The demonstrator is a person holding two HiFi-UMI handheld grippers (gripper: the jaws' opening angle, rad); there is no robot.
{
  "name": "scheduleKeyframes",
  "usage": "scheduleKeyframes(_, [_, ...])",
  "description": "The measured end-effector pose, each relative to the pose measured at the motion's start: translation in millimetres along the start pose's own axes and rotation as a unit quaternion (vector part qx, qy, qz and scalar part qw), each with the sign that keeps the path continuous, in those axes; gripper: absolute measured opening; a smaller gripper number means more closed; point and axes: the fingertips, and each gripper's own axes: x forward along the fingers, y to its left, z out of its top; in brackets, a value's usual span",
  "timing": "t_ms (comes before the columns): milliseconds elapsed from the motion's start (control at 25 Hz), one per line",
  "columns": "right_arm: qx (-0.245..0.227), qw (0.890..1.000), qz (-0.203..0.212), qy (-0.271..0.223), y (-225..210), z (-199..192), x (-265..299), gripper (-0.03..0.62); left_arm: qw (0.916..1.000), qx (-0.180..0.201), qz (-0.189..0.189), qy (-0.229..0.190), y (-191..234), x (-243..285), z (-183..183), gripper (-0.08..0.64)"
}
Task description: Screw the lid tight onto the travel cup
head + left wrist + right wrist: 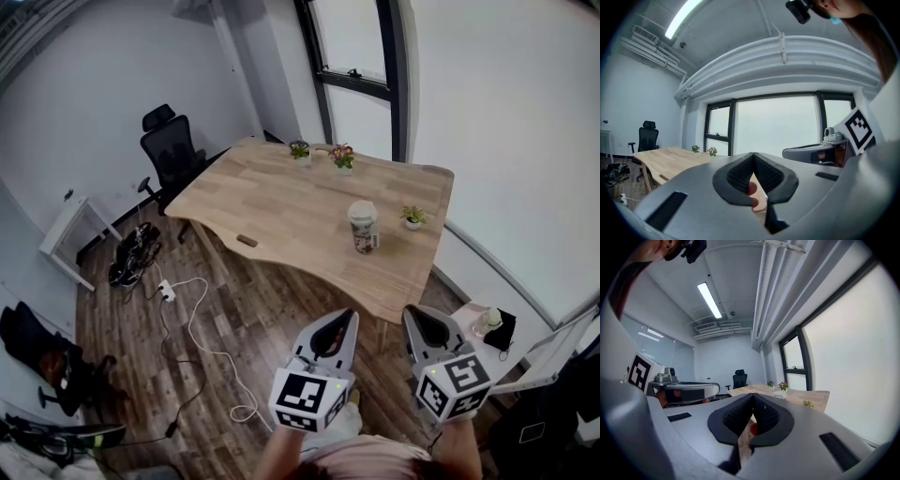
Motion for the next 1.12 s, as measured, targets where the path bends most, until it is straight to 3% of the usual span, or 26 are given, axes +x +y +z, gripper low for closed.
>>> scheduleKeyframes(600, [-0.009, 1.000, -0.027, -0.005, -15, 19, 80, 0.000, 0.9988, -0.014, -0.046, 0.000, 67, 53, 6, 0.002])
scheduleKeyframes(1120, [-0.015, 0.999, -0.043, -0.004, -20, 19, 128, 0.000, 0.9955, -0.031, -0.088, 0.016, 110, 81, -16, 0.034])
